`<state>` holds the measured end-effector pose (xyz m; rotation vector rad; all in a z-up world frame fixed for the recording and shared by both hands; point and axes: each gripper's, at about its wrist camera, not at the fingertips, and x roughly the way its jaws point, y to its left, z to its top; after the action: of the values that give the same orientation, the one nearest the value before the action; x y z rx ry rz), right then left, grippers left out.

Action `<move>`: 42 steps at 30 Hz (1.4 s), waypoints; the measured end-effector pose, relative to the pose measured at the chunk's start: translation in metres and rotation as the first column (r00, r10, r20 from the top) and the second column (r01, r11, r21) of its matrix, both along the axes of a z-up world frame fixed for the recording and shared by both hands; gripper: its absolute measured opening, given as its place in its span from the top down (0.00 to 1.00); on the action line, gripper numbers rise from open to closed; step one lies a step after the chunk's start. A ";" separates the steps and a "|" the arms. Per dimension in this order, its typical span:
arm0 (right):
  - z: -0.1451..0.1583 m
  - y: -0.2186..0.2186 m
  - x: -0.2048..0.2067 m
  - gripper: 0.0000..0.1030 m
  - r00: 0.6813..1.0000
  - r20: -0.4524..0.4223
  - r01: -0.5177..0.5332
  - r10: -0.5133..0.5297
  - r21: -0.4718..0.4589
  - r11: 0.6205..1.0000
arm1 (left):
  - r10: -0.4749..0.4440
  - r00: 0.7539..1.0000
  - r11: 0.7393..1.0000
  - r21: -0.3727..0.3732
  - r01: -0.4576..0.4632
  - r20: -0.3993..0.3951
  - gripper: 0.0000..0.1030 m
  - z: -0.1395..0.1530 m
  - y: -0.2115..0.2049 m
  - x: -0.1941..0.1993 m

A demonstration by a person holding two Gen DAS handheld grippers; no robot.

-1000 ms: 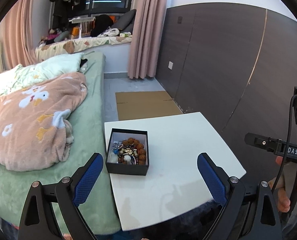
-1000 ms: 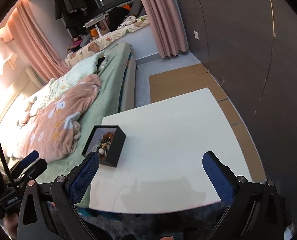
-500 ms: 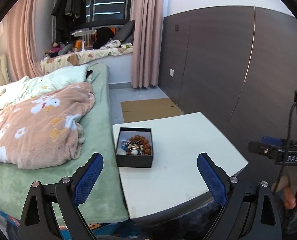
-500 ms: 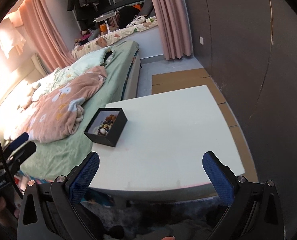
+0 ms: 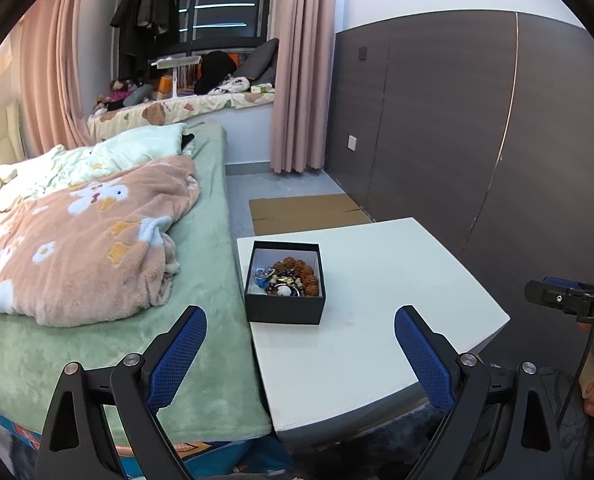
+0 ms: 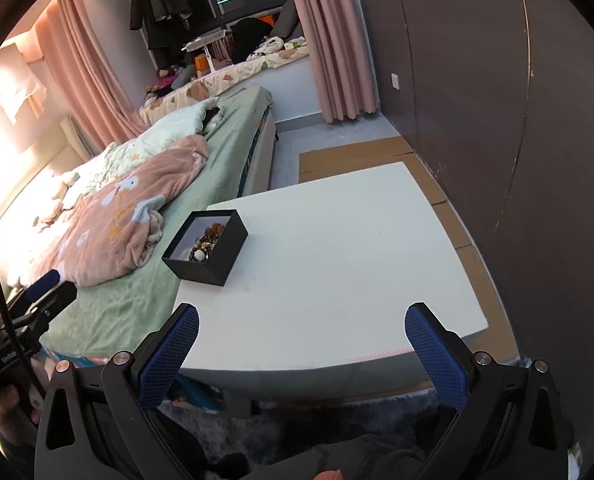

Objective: Organize jewelry

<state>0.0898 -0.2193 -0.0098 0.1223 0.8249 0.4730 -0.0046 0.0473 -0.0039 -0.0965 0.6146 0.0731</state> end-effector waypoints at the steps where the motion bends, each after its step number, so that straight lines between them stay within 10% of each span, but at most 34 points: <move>1: 0.000 0.000 0.000 0.00 1.000 -0.002 0.001 -0.001 0.001 1.000 | 0.001 1.000 1.000 0.000 -0.001 0.000 0.07 0.000 0.000 0.000; 42: -0.006 -0.001 -0.005 0.00 0.999 0.000 0.038 -0.038 0.007 0.999 | 0.009 1.000 1.000 -0.011 -0.008 0.006 0.07 -0.011 -0.001 0.007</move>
<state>0.0847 -0.2202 -0.0161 0.1444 0.8196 0.4398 0.0019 0.0468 -0.0146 -0.1104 0.6082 0.0774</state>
